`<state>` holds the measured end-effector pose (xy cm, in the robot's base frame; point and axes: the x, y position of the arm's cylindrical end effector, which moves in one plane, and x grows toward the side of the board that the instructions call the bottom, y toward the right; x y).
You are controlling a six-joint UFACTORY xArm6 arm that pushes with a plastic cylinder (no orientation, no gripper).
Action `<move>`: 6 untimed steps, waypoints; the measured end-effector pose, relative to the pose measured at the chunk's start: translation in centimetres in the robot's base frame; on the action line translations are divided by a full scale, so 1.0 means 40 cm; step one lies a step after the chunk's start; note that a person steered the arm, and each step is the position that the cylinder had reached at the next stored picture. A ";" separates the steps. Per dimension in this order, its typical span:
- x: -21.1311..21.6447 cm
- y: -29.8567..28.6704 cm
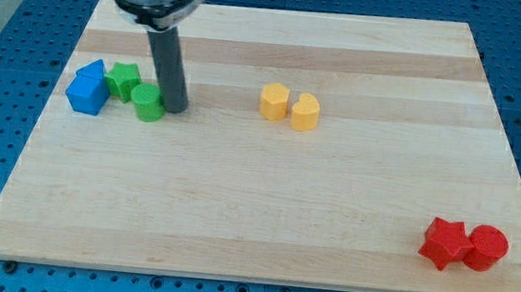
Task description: Place your arm vertical to the yellow heart
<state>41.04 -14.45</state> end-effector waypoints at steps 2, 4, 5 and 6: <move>0.000 -0.072; -0.158 0.098; -0.169 0.209; -0.190 0.372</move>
